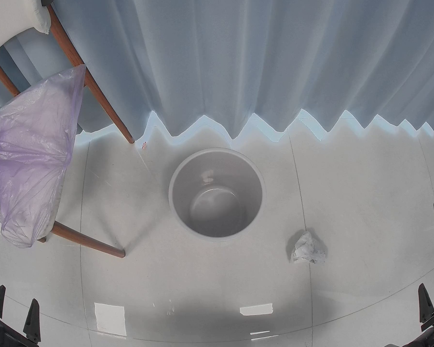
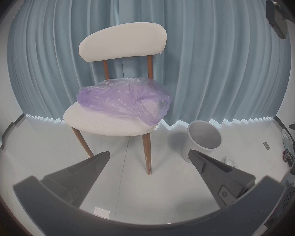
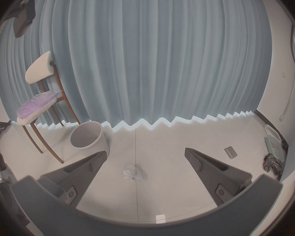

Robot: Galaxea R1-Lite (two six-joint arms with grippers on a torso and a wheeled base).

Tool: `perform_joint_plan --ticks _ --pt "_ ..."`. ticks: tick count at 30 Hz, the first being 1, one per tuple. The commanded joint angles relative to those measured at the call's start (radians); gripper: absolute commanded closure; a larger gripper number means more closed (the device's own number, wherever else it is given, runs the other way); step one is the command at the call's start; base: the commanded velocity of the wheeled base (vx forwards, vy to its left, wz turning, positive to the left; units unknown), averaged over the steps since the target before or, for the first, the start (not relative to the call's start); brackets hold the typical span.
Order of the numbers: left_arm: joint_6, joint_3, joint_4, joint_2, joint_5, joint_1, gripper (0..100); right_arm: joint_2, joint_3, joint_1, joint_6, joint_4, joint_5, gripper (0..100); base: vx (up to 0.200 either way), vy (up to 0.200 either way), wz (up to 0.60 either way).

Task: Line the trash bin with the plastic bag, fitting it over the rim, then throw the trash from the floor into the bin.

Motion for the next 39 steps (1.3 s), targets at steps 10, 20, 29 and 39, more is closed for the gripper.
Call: perform_joint_plan --ticks 10,20,29,39 --pt "0.003 0.015 -0.004 -0.015 0.000 0.000 0 -0.018 0.018 0.000 0.000 0.000 0.000 0 0.000 0.000 0.00" --pt "-0.006 0.013 -0.066 -0.016 0.002 0.003 0 -0.018 0.018 0.000 0.002 0.000 0.000 0 0.000 0.000 0.00" --pt "-0.003 -0.013 -0.075 -0.007 -0.020 -0.001 0 -0.018 0.018 0.000 0.000 0.000 0.000 0 0.000 0.000 0.00" --pt "-0.008 -0.117 -0.001 0.064 -0.150 -0.008 0 -0.018 0.018 0.000 0.000 0.000 0.000 0 0.000 0.000 0.00"
